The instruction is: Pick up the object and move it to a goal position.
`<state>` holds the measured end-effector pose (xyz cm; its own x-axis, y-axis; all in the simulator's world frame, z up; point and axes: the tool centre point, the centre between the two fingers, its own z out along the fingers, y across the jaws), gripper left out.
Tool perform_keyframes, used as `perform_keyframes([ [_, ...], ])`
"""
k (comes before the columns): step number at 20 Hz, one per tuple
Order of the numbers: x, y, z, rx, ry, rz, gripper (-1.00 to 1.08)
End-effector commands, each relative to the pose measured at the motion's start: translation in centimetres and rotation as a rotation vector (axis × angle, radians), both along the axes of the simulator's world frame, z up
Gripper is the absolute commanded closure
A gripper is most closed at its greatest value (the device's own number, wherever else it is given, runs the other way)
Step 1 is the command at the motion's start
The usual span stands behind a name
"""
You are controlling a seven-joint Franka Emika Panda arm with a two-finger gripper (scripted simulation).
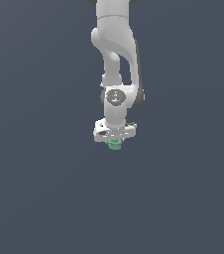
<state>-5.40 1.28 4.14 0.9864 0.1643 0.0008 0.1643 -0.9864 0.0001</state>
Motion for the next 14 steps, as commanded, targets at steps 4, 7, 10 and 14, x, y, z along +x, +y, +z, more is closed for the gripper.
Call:
perform_keyframes([
  [4,0.0,0.0,0.1,0.0,0.0,0.0,1.08],
  [7,0.1,-0.2,0.8,0.0,0.0,0.0,1.08],
  [10,0.3,-0.6,2.0,0.0,0.0,0.0,1.08],
  [14,0.6,-1.4,4.4,0.0,0.0,0.0,1.08],
])
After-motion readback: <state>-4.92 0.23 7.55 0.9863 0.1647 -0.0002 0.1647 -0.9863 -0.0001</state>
